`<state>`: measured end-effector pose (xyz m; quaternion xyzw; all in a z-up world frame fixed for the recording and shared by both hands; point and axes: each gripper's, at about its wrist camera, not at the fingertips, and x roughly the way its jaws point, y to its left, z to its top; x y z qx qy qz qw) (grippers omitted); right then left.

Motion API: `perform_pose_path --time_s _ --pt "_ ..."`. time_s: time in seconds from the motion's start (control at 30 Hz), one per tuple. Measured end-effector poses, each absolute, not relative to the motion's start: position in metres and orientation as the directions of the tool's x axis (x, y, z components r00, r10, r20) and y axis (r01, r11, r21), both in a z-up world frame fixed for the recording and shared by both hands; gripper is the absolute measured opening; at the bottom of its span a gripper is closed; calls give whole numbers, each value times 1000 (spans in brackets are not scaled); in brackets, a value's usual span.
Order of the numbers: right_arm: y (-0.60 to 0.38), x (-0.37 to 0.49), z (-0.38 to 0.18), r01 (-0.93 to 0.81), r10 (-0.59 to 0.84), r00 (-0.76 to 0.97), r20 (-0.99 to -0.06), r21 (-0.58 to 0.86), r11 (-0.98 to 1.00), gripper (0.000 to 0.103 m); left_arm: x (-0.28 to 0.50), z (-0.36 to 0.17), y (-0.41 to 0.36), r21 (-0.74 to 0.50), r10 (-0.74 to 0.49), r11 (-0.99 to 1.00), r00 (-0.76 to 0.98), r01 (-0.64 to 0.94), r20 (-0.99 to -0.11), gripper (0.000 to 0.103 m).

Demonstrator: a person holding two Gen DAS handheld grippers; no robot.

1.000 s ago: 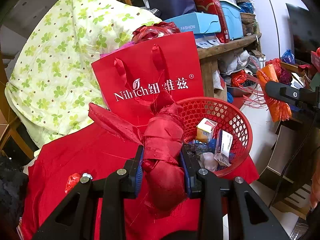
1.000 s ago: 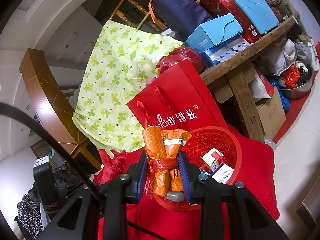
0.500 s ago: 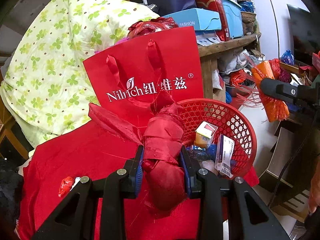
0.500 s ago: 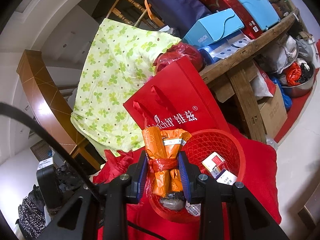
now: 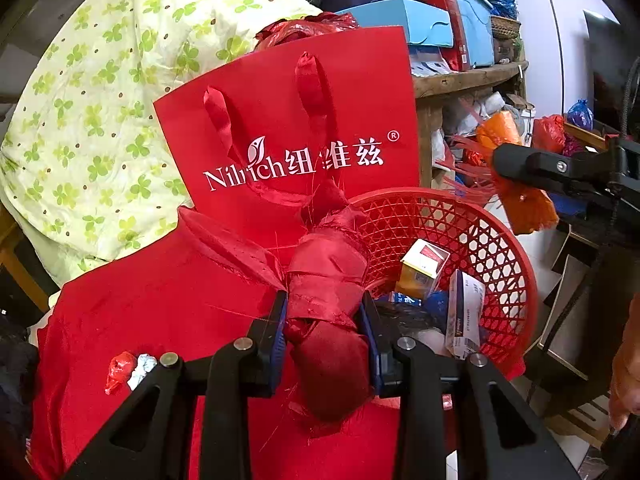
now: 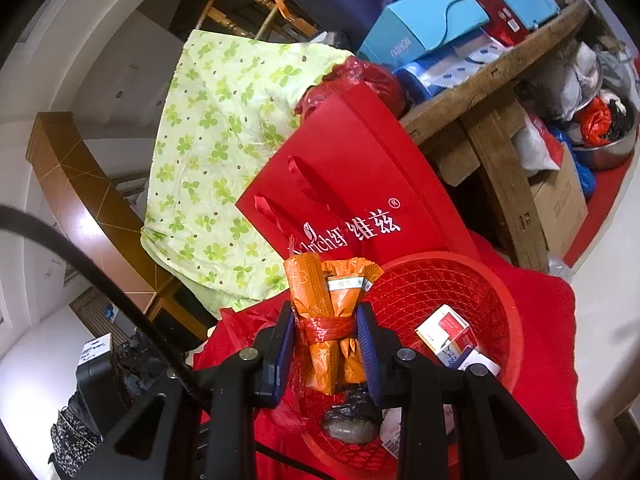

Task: Collect trash
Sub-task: 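Move the red umbrella in the left gripper over the red basket, then open the left gripper to drop the red umbrella while the right gripper drops the orange wrappers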

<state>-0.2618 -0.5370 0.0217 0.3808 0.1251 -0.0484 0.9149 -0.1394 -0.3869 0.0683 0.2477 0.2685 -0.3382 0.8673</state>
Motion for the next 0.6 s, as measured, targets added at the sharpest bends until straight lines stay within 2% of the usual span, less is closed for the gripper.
perform_pose_path --time_s 0.4,0.43,0.5,0.53,0.6 --pt "-552 -218 8 191 36 958 -284 730 657 35 -119 58 -397 191 -491 639 587 745 -644 36" --pt "-554 -215 6 198 35 957 -289 734 650 35 -117 57 -398 180 -504 632 576 754 -644 37" --pt "-558 -207 -2 222 32 950 -312 741 634 36 -114 53 -397 162 -520 628 566 761 -640 54" --pt "-561 -204 -6 228 36 947 -318 749 622 46 -113 51 -396 146 -532 620 550 771 -643 70" --pt "-566 -201 -14 235 47 944 -325 769 595 72 -113 49 -393 133 -550 610 538 781 -639 73"
